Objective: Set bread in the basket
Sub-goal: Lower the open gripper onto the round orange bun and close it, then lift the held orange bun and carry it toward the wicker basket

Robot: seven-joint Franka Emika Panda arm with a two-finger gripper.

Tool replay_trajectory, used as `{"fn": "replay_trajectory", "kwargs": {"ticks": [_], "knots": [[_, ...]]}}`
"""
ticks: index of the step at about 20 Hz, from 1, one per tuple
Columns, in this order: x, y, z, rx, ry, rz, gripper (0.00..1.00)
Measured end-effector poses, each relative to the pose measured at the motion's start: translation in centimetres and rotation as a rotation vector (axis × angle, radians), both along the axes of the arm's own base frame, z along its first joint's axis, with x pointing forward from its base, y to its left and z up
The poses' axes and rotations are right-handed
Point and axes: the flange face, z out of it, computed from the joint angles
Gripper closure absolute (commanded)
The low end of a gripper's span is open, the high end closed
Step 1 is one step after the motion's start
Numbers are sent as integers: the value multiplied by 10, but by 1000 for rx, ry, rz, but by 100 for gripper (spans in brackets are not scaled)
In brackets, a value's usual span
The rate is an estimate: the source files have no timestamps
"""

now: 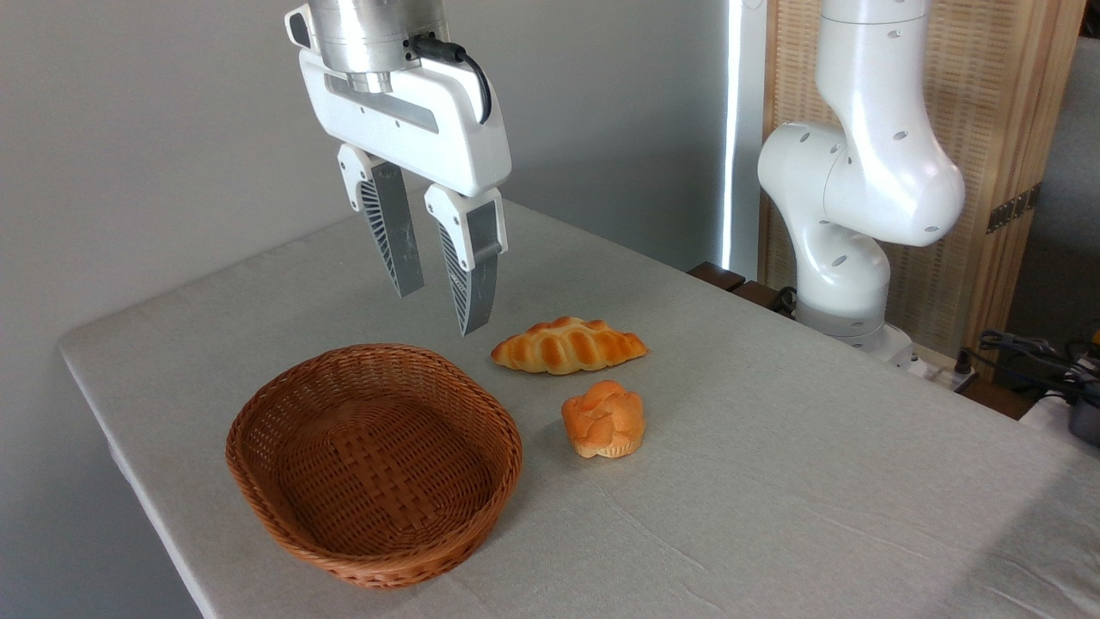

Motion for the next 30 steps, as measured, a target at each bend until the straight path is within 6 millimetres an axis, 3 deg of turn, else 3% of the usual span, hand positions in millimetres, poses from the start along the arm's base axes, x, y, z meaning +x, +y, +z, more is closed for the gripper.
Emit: {"fn": "replay_trajectory", "kwargs": {"ticks": [8,11,15,23,28,29,30], "knots": [[1,0,-4,0,7,-1,0],[-1,-1,-13,1,28,-3,0],[-23,-1,-50,2,106,-25,0],[-95,4,-160,-6,132,-185,0],[-114,17,-186,11,181,-253,0],[-115,16,-190,12,181,-257,3],[-116,15,-194,14,176,-260,17]]}}
